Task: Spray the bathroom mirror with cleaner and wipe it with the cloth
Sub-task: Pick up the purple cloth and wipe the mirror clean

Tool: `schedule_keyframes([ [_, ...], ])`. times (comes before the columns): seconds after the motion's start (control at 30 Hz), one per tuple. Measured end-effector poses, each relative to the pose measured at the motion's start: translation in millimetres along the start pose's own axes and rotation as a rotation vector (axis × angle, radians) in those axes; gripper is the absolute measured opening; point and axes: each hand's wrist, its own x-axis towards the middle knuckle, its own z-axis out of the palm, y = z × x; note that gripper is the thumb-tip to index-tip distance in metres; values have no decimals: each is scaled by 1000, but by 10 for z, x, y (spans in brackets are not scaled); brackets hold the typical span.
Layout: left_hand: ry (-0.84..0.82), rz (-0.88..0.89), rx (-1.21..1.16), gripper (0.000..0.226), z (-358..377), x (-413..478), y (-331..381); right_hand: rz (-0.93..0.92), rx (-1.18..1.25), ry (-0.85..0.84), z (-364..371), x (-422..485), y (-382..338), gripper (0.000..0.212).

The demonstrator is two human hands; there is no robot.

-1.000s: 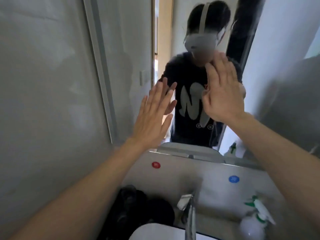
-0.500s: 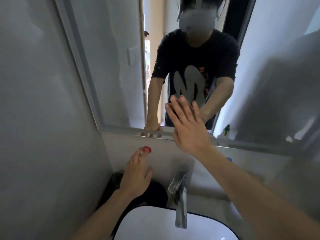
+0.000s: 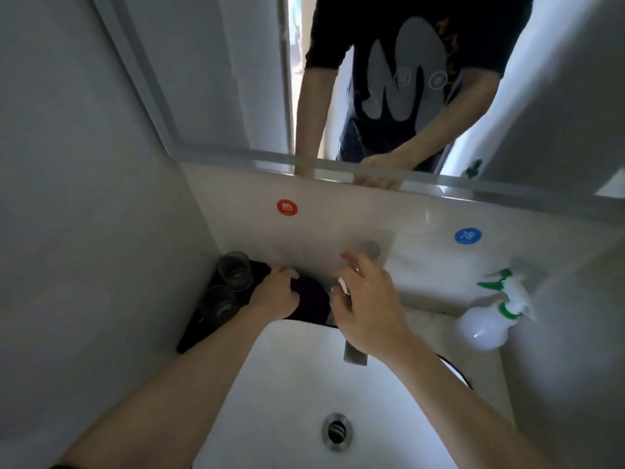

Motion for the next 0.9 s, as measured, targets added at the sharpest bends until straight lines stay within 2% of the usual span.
schedule_keyframes([
  [0.17,-82,-34,92,66,237,356,0,-15,-31,-137,16,-216,81,46],
  [0.23,-96,-103,136,67,363,420,-24,-18,-43,-180,25,-271,80,54],
  [0.33,-88,-178,150,53,481,442,-73,5,-23,-239,8,-365,44,63],
  [0.47,64,-102,159,26,288,291,55,13,43,-218,-114,-452,-6,55],
  [0.6,199,-2,-61,26,-228,-158,330,54,164,-102,-287,-419,-110,41],
  [0.7,271,13,-235,15,-739,-567,507,60,223,-37,-412,-337,-258,38],
  [0.8,206,-38,-765,18,-1334,-993,719,61,276,-26,-519,-209,-483,38],
  [0.9,115,54,-1013,18,-1884,-1385,888,131,332,-39,-656,-60,-791,49],
])
